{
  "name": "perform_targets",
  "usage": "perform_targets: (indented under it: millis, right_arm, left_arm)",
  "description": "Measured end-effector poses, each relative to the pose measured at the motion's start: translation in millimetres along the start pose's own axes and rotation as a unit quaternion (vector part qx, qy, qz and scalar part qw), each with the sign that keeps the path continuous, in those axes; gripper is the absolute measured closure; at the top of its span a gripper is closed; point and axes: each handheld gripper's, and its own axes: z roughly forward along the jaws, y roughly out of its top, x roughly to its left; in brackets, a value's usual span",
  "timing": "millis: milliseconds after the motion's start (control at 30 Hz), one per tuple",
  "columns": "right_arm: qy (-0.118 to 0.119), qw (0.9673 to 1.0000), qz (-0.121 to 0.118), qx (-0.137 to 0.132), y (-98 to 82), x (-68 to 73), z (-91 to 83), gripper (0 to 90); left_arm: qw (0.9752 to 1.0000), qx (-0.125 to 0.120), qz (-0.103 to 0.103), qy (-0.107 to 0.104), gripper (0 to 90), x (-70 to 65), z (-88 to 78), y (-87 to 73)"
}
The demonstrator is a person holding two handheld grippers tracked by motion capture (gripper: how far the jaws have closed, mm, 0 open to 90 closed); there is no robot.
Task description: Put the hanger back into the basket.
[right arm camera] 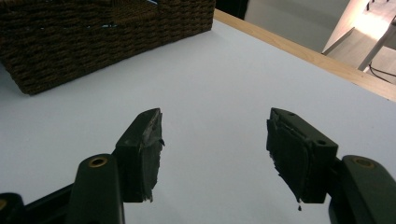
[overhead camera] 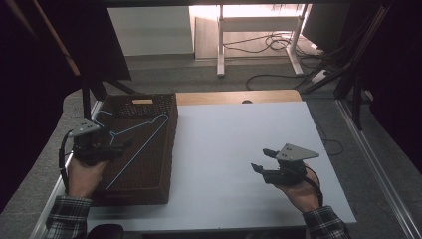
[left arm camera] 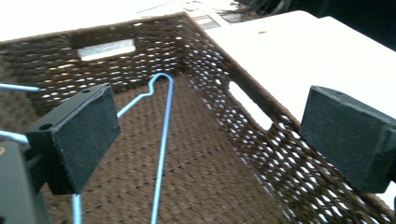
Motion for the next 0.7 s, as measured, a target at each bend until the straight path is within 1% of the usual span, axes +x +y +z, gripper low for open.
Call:
perform_targets:
  millis: [33,67,133,167,200,300,467,500,567,700]
  right_arm:
    - [0.0,1.0,0.0,0.0,0.0,0.0,0.0,36.1]
    - [0.001,1.0,0.003,-0.002,0.3,0.2,-0.2,35.9]
    - [0.001,1.0,0.003,-0.003,0.7,0.4,-0.3,35.7]
    - [0.002,1.0,0.003,-0.003,0.7,0.5,-0.3,35.6]
    - [0.002,1.0,0.003,-0.003,0.8,0.6,-0.3,35.6]
    - [0.002,1.0,0.003,-0.003,0.7,0.7,-0.1,35.3]
    - [0.003,1.0,0.004,-0.003,0.8,0.7,-0.2,34.8]
    - [0.003,1.0,0.005,-0.003,0.8,0.7,-0.3,34.7]
    - [0.004,1.0,0.006,-0.004,1.0,0.6,-0.5,34.3]
    - [0.006,0.9999,0.008,-0.005,1.4,0.9,-0.5,33.3]
  left_arm:
    - [1.0,0.0,0.0,0.0,4.7,0.0,0.0,0.0]
    - [1.0,0.004,0.003,-0.008,4.6,-5.5,2.6,-1.7]
    - [0.9999,0.005,0.006,-0.015,4.5,-10.9,5.1,-3.0]
    - [0.9999,0.005,0.006,-0.015,4.3,-10.9,5.1,-3.0]
    - [0.9997,0.008,0.009,-0.022,4.3,-16.6,7.5,-3.8]
    - [0.9993,0.012,0.015,-0.032,4.3,-25.9,11.2,-5.1]
    - [0.9984,0.015,0.018,-0.051,4.5,-37.7,16.8,-8.6]
    - [0.9984,0.015,0.018,-0.051,4.5,-37.7,16.8,-8.6]
    - [0.9979,0.02,0.026,-0.056,4.5,-45.7,19.9,-10.6]
    - [0.9967,0.021,0.03,-0.073,4.4,-55.2,22.5,-13.0]
